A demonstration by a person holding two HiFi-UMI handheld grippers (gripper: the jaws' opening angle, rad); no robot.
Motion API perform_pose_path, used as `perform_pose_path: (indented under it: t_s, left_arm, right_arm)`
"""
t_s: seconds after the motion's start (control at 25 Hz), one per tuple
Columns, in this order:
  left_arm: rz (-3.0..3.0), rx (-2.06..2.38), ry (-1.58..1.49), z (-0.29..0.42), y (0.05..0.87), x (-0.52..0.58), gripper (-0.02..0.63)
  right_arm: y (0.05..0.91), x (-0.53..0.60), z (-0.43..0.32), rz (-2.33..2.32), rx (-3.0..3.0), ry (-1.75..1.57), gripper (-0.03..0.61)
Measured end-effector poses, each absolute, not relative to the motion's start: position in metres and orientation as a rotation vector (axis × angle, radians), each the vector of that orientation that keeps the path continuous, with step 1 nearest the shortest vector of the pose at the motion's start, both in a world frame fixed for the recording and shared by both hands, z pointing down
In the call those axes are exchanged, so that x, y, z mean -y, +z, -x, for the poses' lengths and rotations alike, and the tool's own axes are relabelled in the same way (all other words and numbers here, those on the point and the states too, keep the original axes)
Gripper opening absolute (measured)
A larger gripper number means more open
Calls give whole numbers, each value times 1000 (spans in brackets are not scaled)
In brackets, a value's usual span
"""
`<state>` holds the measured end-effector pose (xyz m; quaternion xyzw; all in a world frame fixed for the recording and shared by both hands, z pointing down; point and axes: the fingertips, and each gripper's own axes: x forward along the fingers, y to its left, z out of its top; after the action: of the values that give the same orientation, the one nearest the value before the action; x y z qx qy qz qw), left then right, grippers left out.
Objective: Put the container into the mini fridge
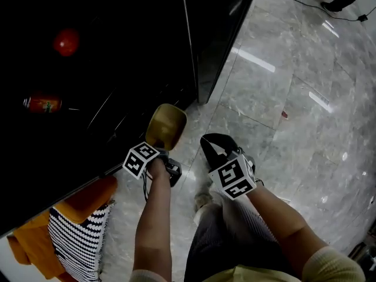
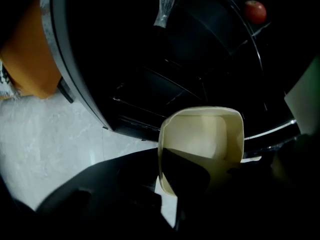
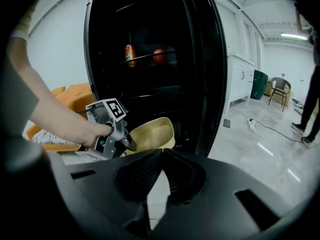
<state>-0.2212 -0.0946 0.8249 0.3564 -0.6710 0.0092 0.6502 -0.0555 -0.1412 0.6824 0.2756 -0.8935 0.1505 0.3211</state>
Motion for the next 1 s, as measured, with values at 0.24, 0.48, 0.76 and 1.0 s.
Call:
perform_pose_path:
  t_s: [0.24, 0.48, 0.76, 1.0]
  left_arm:
    - [-762, 1535, -64, 227, 835, 110, 21]
    - [-698, 1563, -129, 238, 847, 121, 21]
    - [-665, 1567, -198, 243, 854, 133, 21]
    - [-629, 1565, -315, 249, 853, 150, 22]
  right_arm:
    - [701, 154, 74, -692, 2360, 375, 29]
    - [712, 159, 90, -671, 2377, 360, 29]
    - [728, 170, 104, -693, 2382, 369, 29]
    - [738, 175, 110, -687, 2381, 359, 29]
